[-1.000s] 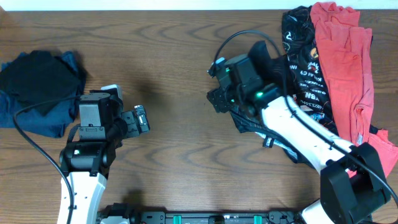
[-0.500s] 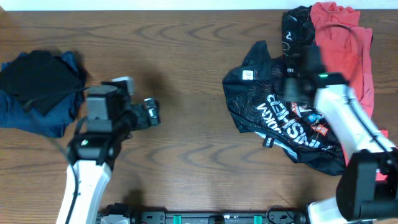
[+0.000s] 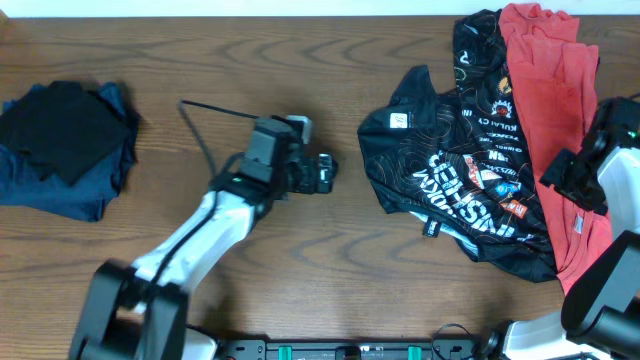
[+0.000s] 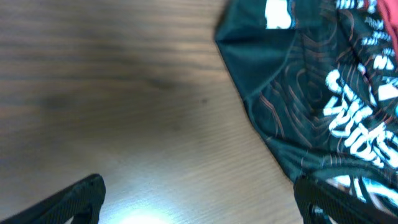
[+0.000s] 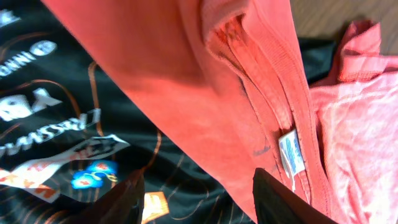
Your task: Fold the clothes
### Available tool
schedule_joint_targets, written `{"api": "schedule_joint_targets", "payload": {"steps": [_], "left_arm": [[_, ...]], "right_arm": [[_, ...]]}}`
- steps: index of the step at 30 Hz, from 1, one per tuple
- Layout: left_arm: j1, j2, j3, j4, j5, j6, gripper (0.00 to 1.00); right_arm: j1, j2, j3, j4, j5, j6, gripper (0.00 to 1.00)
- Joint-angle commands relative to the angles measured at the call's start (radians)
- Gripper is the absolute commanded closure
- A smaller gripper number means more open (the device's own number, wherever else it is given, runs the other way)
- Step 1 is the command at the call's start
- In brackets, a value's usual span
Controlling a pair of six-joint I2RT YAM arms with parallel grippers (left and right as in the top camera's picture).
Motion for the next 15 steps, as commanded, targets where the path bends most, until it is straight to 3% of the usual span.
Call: {"api": "schedule_joint_targets", "payload": {"steps": [1, 6, 15], "left_arm": [[-0.035, 0.075, 0.011, 0.085, 0.071, -0.06, 0.02], [-0.059, 0.142, 0.011, 0.212, 0.168, -0.076, 0.02], [-0.066, 0.163, 0.031, 0.33, 0.119, -0.076, 0.02]], "right_arm": [[-0.012, 0.026, -0.006, -0.006, -0.032, -0.016, 0.45], [-0.012, 0.031, -0.006, -0.006, -0.037, -0.017, 0.44], [-0.014, 0.031, -0.006, -0.01, -0.037, -0.024, 0.42]]}}
